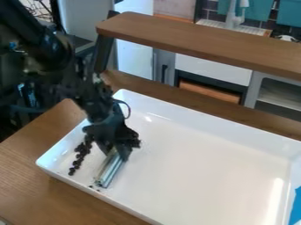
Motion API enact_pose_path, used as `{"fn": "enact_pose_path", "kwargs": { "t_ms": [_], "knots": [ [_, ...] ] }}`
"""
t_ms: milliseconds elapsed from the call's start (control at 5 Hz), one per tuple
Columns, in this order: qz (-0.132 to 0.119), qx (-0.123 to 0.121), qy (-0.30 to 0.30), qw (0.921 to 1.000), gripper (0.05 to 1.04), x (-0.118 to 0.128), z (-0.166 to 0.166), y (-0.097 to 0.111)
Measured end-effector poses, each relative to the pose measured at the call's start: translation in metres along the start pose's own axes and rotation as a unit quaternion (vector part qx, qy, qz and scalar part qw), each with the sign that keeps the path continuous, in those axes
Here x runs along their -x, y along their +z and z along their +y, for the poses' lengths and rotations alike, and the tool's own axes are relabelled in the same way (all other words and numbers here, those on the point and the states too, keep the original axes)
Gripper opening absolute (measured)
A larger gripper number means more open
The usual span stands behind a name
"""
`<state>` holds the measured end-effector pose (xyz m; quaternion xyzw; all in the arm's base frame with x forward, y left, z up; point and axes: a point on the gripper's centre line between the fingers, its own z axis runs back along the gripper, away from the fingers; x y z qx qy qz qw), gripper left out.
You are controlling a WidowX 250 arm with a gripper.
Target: Sweep into pile
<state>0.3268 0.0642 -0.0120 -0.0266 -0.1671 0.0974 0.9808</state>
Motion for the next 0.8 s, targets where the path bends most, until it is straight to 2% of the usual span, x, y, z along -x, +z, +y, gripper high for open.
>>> {"fn": "enact_pose_path", "kwargs": {
  "t_ms": [200,400,600,800],
  "knots": [
    [-0.012,-0.065,-0.014,0.9977,0.380,-0.007,0.017,-0.001],
    [-0.030,-0.096,-0.035,0.9943,0.380,-0.012,0.031,0.000],
    [-0.038,-0.111,-0.022,0.9928,0.380,-0.015,0.045,0.003],
    [0.016,-0.036,0.006,0.9992,0.380,-0.008,0.037,0.012]
  ]
}}
